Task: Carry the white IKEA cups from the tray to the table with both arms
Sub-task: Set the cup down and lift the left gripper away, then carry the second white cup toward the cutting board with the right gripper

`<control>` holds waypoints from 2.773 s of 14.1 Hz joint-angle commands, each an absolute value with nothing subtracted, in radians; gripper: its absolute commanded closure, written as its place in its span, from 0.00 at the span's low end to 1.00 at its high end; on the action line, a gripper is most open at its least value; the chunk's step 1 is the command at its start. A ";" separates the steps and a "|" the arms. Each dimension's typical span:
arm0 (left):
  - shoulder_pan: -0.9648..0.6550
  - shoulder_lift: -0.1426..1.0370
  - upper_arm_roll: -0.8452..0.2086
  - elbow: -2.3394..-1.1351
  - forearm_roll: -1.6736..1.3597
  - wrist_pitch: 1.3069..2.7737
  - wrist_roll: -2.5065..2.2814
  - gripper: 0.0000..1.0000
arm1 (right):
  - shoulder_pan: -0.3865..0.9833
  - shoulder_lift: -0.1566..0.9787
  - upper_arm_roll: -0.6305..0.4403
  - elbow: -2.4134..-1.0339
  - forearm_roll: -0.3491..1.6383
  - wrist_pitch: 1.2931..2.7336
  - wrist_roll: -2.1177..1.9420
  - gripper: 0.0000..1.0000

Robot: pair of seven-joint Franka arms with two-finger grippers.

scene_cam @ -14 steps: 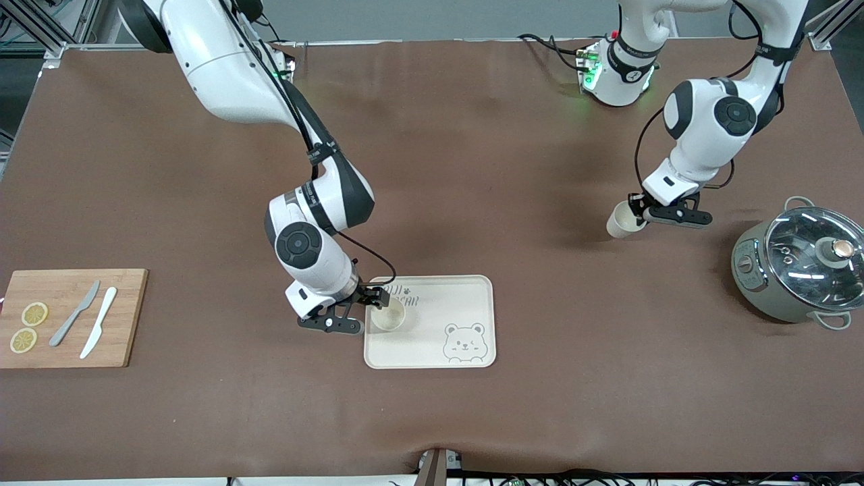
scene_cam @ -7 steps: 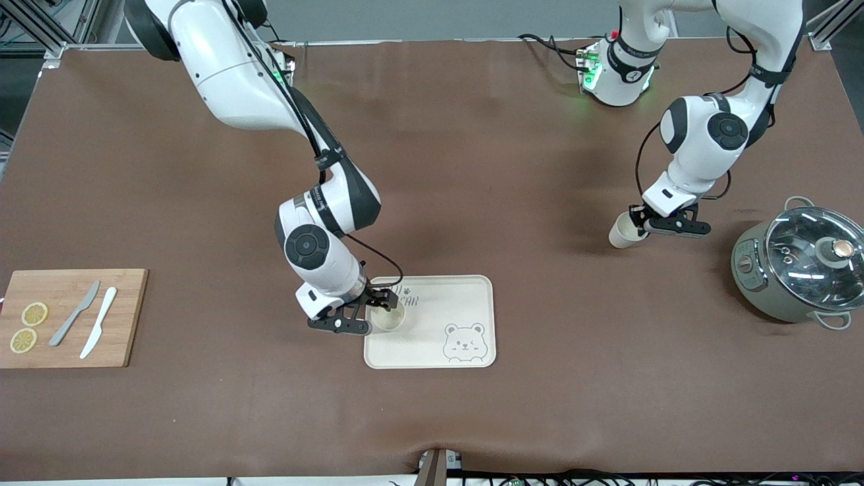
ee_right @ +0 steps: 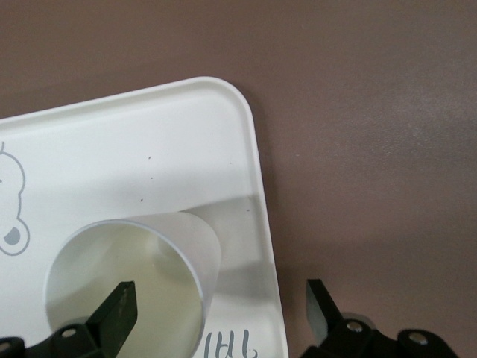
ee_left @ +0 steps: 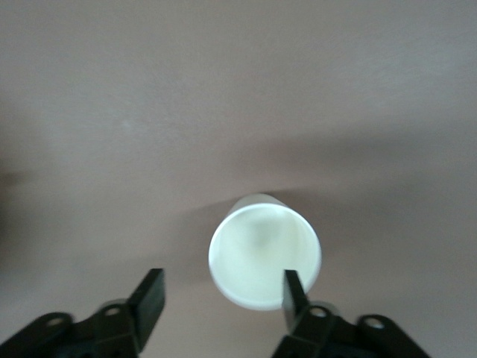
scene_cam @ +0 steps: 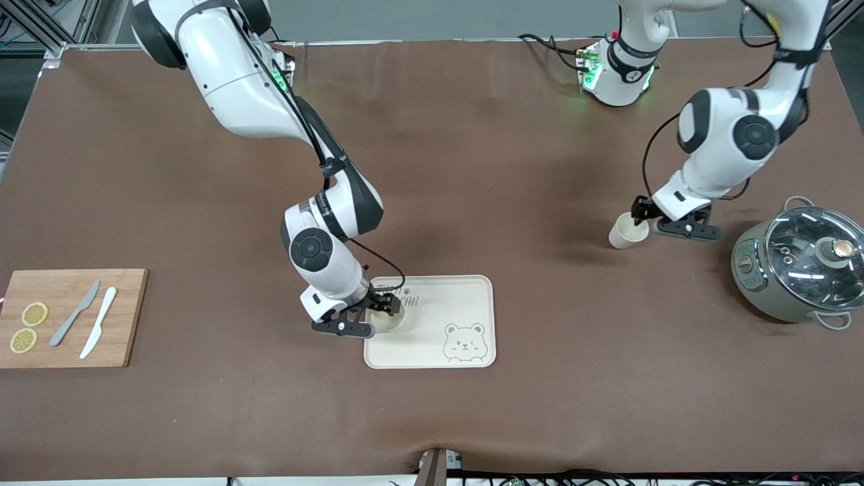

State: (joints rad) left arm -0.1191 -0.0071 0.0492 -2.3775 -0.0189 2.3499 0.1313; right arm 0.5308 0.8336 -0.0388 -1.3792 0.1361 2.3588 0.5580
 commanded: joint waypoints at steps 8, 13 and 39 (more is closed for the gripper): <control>-0.144 0.354 0.020 -1.624 -0.009 2.082 -0.058 0.00 | 0.531 0.847 -0.034 -1.353 0.161 2.350 0.549 0.39; -0.167 0.414 0.014 -1.378 -0.011 1.859 -0.135 0.00 | 0.541 0.845 -0.032 -1.353 0.161 2.352 0.551 0.76; -0.101 -0.049 0.026 -1.652 -0.023 1.726 0.041 0.00 | 0.128 0.560 -0.038 -1.340 0.170 1.707 -0.202 1.00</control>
State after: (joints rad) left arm -0.1076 -0.0280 0.0285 -1.6282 -0.0262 1.7105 0.0169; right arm 0.1666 0.6226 -0.0520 -1.2353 0.1555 1.6960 -0.1235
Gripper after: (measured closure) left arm 0.000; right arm 0.974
